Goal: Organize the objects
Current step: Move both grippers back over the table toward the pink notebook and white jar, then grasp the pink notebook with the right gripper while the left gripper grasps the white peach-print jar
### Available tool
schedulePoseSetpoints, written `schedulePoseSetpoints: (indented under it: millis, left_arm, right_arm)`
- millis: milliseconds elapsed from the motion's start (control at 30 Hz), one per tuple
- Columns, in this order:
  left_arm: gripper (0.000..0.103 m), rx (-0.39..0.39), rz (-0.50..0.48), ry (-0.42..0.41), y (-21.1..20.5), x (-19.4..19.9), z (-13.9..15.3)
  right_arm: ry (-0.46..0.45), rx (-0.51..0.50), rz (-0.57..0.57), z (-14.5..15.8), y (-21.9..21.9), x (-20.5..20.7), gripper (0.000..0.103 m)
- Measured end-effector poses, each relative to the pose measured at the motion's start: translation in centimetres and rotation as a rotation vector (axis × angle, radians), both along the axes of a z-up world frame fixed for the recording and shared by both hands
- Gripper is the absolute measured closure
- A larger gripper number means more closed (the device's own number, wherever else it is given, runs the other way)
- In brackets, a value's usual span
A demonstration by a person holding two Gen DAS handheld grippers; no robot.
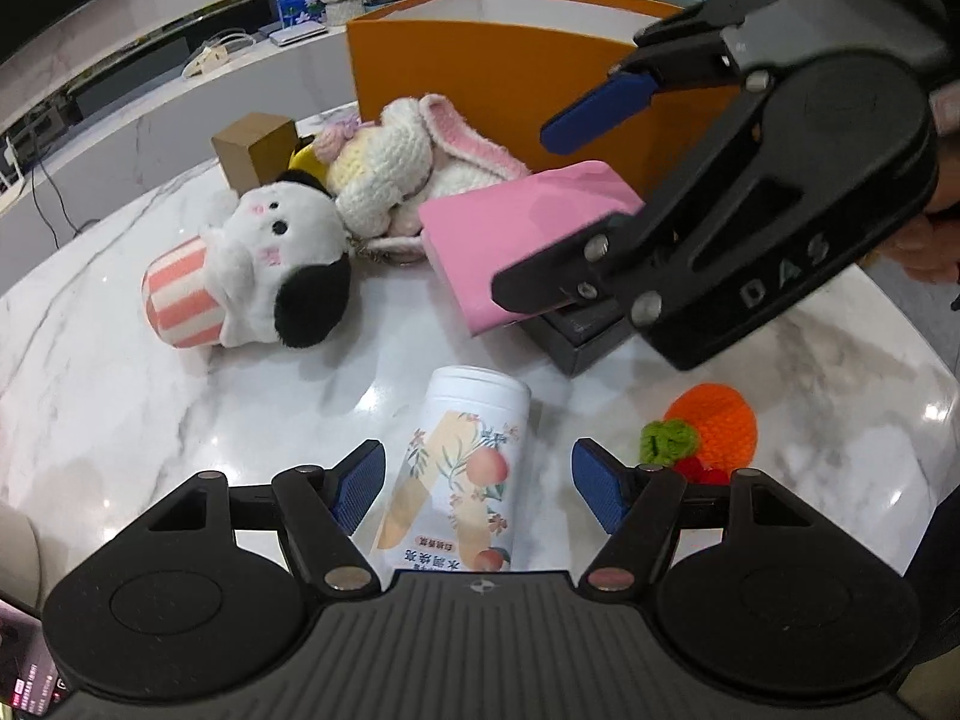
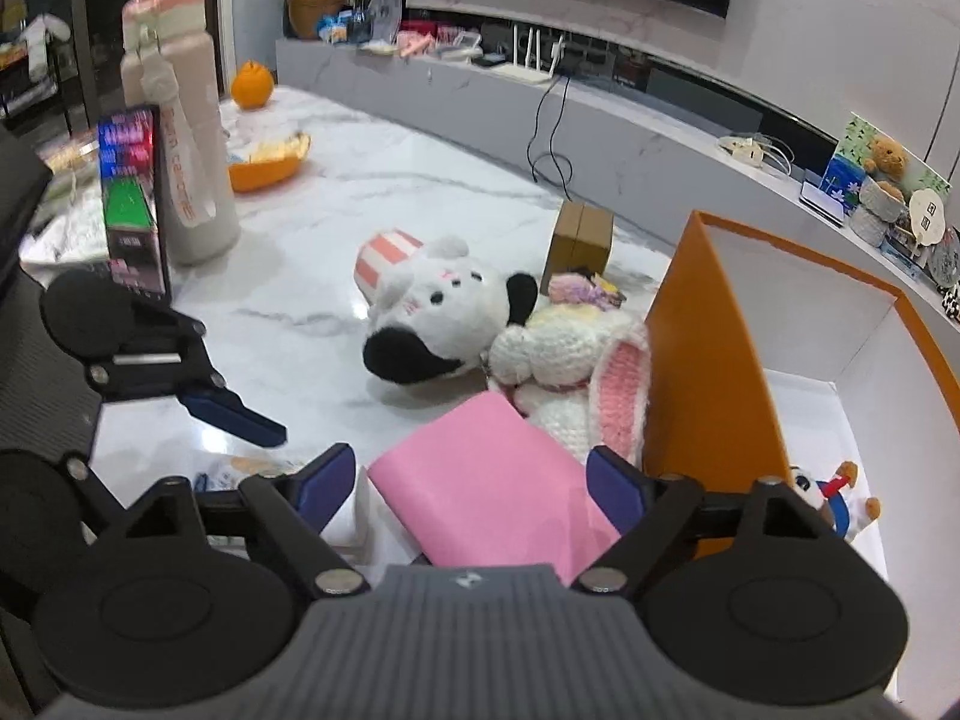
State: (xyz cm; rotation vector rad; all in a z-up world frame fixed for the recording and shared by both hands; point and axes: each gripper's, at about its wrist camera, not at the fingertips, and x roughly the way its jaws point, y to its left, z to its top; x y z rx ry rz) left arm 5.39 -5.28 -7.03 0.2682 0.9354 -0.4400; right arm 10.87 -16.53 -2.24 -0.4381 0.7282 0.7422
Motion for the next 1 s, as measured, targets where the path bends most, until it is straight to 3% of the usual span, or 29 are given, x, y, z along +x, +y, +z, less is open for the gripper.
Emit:
schedulePoseSetpoints:
  millis: [133, 167, 233, 333, 500, 733, 1000]
  left_arm:
    - [0.022, 0.004, 0.011, 0.011, 0.4, 0.6, -0.2]
    - [0.022, 0.007, 0.016, 0.015, 0.5, 0.6, -0.3]
    - [0.026, 0.011, 0.027, 0.033, 0.8, 1.0, -0.7]
    - [0.037, 0.020, 0.058, 0.069, 1.3, 1.3, -1.1]
    - [0.041, 0.055, 0.077, 0.073, 1.5, 1.1, -0.9]
    - [0.040, 0.016, 0.087, 0.085, 1.8, 1.4, -1.1]
    - [0.039, 0.007, 0.086, 0.077, 1.7, 1.4, -1.2]
  right_arm:
    - [0.010, -0.065, -0.023, -1.1, 0.6, 0.8, 0.017]
    - [0.018, -0.077, -0.039, -1.4, 0.7, 1.0, 0.013]
    - [0.054, -0.096, -0.083, -1.7, 0.7, 1.5, 0.012]
    - [0.128, -0.090, -0.154, -1.2, 0.5, 2.0, 0.021]
    - [0.216, -0.060, -0.160, -0.1, 0.1, 1.4, 0.028]
    - [0.140, -0.060, -0.102, -0.3, 0.6, 0.5, 0.027]
    - [0.136, -0.071, -0.101, -0.8, 1.1, 1.1, 0.022]
